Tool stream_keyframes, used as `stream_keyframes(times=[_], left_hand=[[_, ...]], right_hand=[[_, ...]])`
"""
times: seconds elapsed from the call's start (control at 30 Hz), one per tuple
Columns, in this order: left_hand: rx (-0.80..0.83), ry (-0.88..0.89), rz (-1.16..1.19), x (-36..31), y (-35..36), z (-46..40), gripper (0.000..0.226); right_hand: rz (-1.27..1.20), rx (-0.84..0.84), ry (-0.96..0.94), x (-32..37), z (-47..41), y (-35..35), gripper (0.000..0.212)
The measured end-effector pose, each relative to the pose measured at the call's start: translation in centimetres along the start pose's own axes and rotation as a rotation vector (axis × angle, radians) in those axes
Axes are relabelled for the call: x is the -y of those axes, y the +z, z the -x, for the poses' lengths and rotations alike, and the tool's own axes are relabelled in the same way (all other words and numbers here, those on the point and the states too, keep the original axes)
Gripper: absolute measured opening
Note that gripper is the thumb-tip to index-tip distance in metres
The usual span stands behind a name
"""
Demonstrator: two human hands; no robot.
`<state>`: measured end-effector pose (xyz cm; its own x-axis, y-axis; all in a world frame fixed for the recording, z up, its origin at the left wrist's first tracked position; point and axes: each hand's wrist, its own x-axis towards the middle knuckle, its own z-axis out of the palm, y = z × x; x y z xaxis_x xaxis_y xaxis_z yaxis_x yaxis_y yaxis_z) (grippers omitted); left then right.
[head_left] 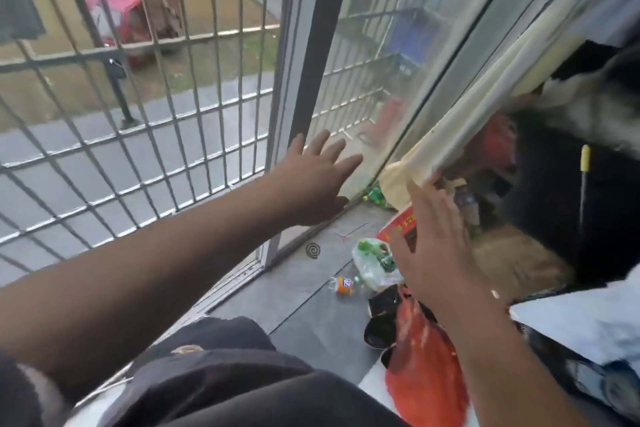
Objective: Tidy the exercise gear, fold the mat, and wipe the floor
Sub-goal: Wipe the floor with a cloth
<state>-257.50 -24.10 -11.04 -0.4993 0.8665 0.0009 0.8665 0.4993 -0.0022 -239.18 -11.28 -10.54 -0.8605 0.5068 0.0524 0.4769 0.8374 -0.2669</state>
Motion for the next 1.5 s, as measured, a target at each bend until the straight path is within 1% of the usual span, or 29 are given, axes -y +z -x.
stream_keyframes(times=[0.1, 0.2, 0.3, 0.5, 0.63, 0.77, 0.9, 1.0, 1.13, 1.27, 1.37, 1.5], left_hand=[[0.015, -0.028, 0.013, -1.5, 0.4, 0.0, 0.079], [0.011, 0.001, 0.062, -4.6, 0.6, -1.0, 0.078], [0.005, 0.072, 0.081, -8.7, -0.4, -3.2, 0.078], [-0.011, 0.270, 0.069, -18.6, -2.4, -9.0, 0.078], [0.010, 0.446, 0.060, -26.8, -2.9, -13.0, 0.077], [-0.001, 0.593, 0.076, -36.0, -2.2, -18.3, 0.077], [0.055, 0.767, 0.092, -47.2, -1.0, -23.2, 0.077], [0.067, 0.929, 0.081, -56.3, -1.2, -25.3, 0.077], [0.047, 1.147, 0.065, -66.9, -2.2, -25.0, 0.076], [0.060, 1.348, 0.107, -75.7, -2.8, -23.0, 0.070], [0.047, 1.441, 0.089, -81.4, -3.0, -21.0, 0.070], [0.025, 1.528, 0.102, -88.6, -2.8, -17.5, 0.072]], right_hand=[[-0.011, -0.005, -0.018, -1.5, -0.1, -0.1, 0.072], [-0.013, -0.051, 0.005, -4.0, 1.1, -0.9, 0.072], [0.020, -0.096, 0.063, -7.9, 2.4, -2.2, 0.073], [0.017, -0.172, 0.258, -16.7, 5.5, -5.0, 0.071], [0.030, -0.219, 0.398, -23.4, 7.9, -6.9, 0.070], [0.059, -0.255, 0.579, -31.2, 10.8, -8.6, 0.069], [0.094, -0.280, 0.794, -39.4, 14.9, -10.3, 0.069], [0.136, -0.337, 0.948, -44.2, 18.6, -12.6, 0.070], [0.126, -0.368, 1.203, -48.0, 24.5, -15.1, 0.071], [0.137, -0.428, 1.398, -50.1, 30.7, -16.2, 0.073], [0.125, -0.480, 1.502, -51.6, 35.0, -17.0, 0.073], [0.115, -0.546, 1.592, -53.7, 41.1, -17.3, 0.072]])
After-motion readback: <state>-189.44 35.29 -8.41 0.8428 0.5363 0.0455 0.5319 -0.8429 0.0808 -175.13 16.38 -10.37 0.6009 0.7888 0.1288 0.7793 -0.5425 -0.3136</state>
